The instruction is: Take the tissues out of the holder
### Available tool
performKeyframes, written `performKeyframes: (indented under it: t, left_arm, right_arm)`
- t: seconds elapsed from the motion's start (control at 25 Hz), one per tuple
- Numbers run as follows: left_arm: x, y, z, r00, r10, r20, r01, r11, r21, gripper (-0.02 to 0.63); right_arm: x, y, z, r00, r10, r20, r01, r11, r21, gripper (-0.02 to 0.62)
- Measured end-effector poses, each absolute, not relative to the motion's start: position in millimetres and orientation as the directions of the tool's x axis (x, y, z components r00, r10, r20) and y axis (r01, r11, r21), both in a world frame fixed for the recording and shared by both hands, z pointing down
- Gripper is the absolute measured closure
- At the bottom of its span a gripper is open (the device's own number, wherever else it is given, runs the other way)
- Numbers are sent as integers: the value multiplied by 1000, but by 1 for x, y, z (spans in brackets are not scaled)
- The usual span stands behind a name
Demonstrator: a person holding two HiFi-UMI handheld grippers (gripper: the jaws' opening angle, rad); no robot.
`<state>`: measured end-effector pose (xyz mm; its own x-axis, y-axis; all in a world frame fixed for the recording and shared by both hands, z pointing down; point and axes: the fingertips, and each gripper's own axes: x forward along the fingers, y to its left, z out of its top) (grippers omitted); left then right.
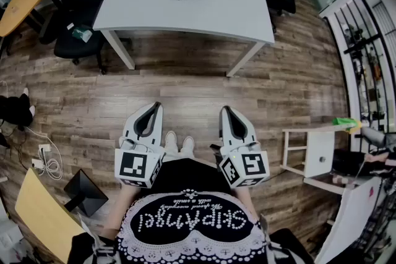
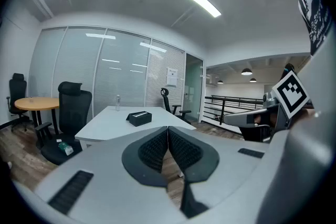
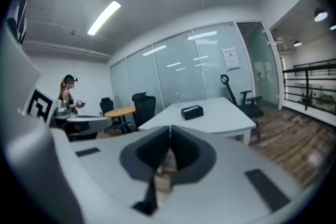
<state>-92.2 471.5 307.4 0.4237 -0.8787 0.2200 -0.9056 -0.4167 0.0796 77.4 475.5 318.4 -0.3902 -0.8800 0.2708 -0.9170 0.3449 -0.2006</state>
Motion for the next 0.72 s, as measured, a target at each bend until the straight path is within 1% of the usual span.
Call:
performKeyframes:
  t: [0.44, 0.72]
  left_arm:
    - [-100, 466, 310, 425, -882, 204, -905, -413, 98, 583]
    - [-94, 464, 308, 427, -880, 207, -904, -414, 104, 583]
  right_arm:
    - [65, 468, 316, -401, -885, 239, -914, 366, -177, 561]
    - [69, 467, 314, -405, -882, 241, -912, 371, -173, 561]
